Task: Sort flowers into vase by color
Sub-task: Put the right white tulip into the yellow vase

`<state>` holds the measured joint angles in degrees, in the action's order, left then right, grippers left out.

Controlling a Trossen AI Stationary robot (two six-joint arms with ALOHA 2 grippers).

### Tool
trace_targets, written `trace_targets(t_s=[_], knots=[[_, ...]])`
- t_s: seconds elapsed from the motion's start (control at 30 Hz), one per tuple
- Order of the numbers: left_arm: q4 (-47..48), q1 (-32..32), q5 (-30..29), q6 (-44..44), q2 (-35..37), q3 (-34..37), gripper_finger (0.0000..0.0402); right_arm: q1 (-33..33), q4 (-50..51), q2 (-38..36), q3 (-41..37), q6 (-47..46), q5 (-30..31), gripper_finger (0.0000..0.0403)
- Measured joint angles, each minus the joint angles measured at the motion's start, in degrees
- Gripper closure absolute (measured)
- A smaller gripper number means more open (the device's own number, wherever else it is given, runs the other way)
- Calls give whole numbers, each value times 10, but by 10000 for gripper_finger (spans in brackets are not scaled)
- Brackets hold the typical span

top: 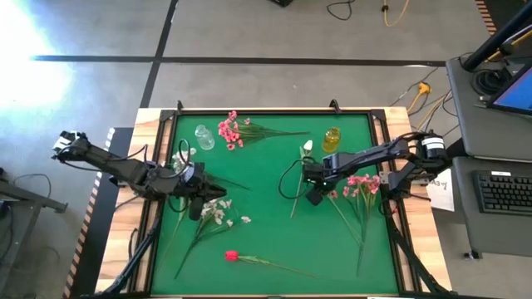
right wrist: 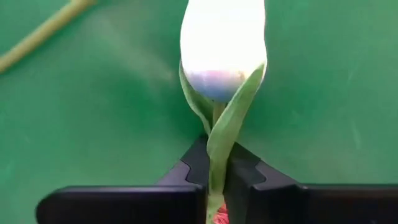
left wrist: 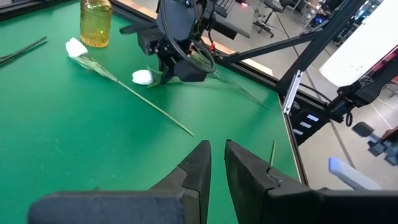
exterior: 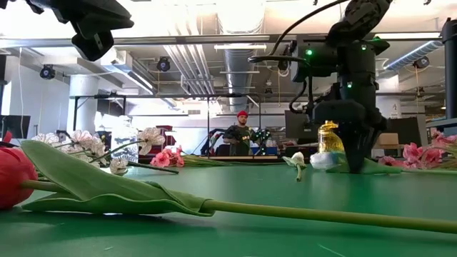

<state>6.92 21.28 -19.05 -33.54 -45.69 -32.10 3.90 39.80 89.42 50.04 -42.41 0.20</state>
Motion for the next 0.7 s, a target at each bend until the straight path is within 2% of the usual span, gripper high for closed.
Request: trace_targets(t_s=[0.4, 0.53, 0.7], knots=[[-7, 0, -11, 0, -10, 0, 365, 2, -47, -141, 0, -12, 13, 389], [-9, 0, -15, 2, -11, 0, 365, 1, -118, -199, 0, 1, 31, 390], [-21, 0, -16, 2, -11, 0, 365, 1, -239, -250, -5, 66, 64, 390]])
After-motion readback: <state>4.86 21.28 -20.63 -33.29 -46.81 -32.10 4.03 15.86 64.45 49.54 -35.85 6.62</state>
